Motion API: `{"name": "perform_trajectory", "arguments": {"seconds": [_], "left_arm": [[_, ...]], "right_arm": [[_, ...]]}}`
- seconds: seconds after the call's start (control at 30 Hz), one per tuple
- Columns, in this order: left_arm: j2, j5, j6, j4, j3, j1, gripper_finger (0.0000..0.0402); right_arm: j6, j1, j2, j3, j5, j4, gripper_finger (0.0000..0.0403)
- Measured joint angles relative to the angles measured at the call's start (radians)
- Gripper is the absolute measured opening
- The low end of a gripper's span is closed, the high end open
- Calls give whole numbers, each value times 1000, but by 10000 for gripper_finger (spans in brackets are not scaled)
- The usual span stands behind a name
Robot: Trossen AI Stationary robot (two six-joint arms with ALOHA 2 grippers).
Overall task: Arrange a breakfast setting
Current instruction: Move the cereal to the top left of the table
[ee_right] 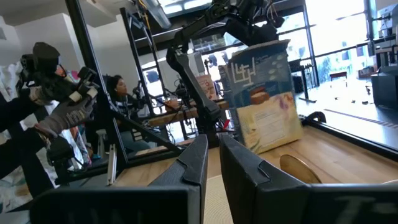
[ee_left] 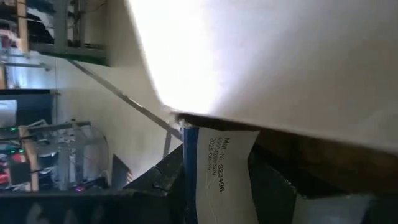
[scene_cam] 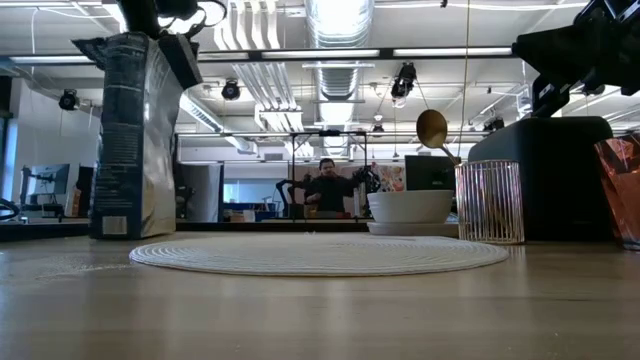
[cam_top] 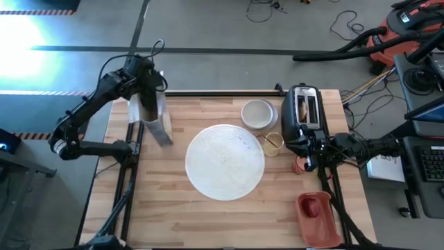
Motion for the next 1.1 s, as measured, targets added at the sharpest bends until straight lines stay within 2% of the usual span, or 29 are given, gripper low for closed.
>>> {"name": "perform_trajectory", "arguments": {"seconds": [0.23,0.4,0.53,0.83,1.0,1.1], "left_arm": [[5,-12,-28,23,1,-6,185],[1,-12,-10,22,47,-7,214],[-9,-5,-18,-12,110,-12,217],[-15,48,-140,-235,257,-41,216],[-26,98,-242,-335,382,-117,216],[-29,153,-371,-405,463,-187,216]], "right_arm": [[0,0,0,0,0,0,34],[0,0,0,0,0,0,34],[0,0,0,0,0,0,34],[0,0,0,0,0,0,34],[0,0,0,0,0,0,34],[0,0,0,0,0,0,34]]}}
